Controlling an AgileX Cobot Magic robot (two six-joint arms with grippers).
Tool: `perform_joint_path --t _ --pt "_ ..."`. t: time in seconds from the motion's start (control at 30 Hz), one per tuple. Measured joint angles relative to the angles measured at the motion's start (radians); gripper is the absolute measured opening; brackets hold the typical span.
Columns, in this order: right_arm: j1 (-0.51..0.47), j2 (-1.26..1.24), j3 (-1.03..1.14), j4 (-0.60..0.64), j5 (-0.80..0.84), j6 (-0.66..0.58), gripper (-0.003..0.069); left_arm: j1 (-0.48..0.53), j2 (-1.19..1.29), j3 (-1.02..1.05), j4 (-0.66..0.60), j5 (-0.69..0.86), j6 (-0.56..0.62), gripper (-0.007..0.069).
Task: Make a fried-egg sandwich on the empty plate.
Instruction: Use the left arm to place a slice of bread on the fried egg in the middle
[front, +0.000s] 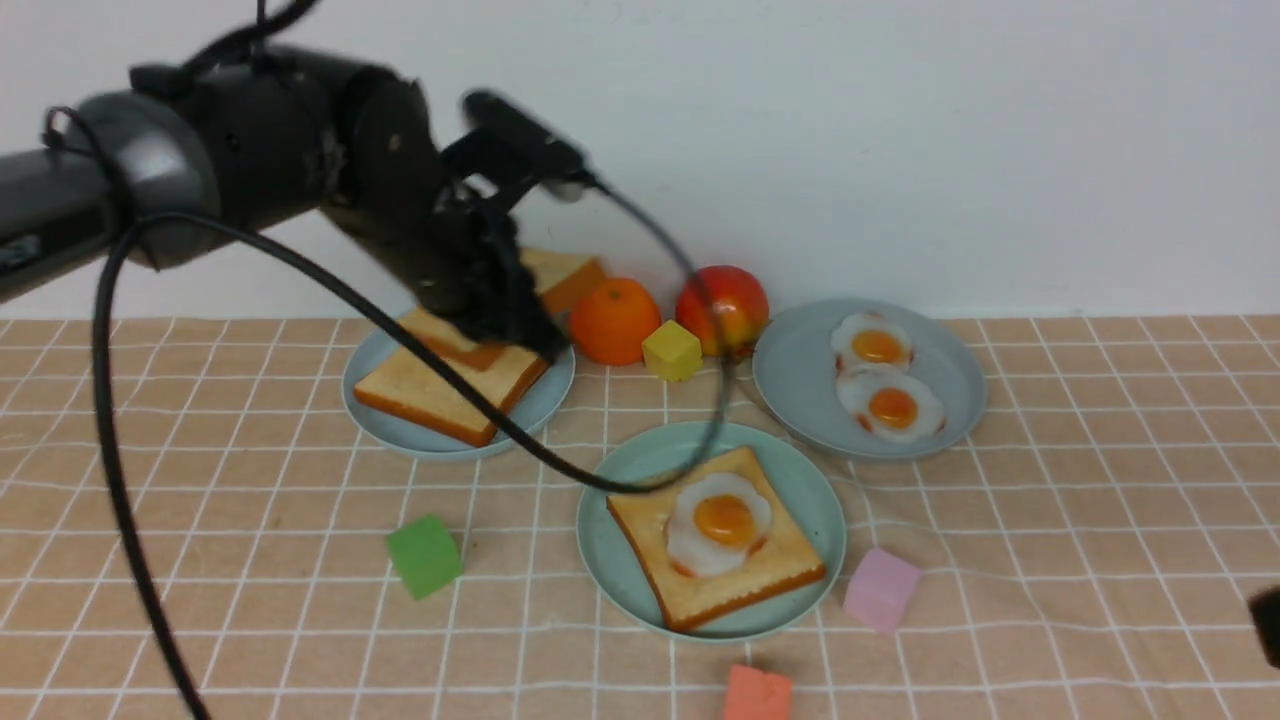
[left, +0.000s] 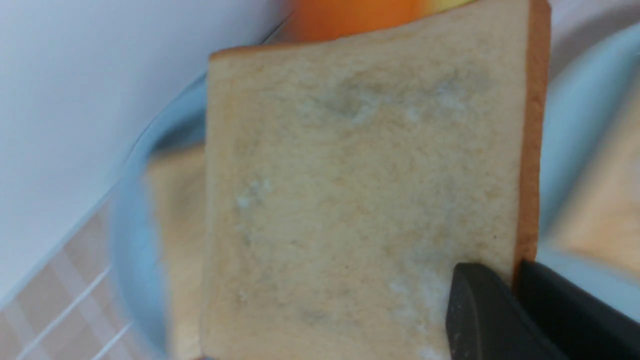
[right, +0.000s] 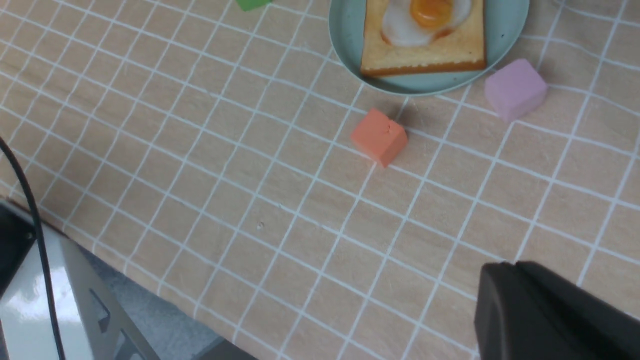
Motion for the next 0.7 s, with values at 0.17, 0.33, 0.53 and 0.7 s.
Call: perform_joint_path --t 0.17,0.33,0.53,0.7 --pt "0.0 -0.095 0.0 -0.024 0.035 0.0 0.0032 -0.206 -0.06 0.124 -0.011 -0.03 0.0 0.0057" --pt "0.0 -0.188 0.0 -0.035 0.043 0.022 0.0034 -0.325 -0.027 0.24 0.069 -0.112 -0.024 0.0057" --pt "0.0 -0.254 0.0 -0.035 0.066 0.033 0.0034 -0.341 0.031 0.252 0.213 -0.209 -0.14 0.0057" --pt "0.0 -0.255 0.0 -0.035 0.071 0.047 0.0034 -0.341 0.061 0.252 0.226 -0.22 -0.15 0.0057"
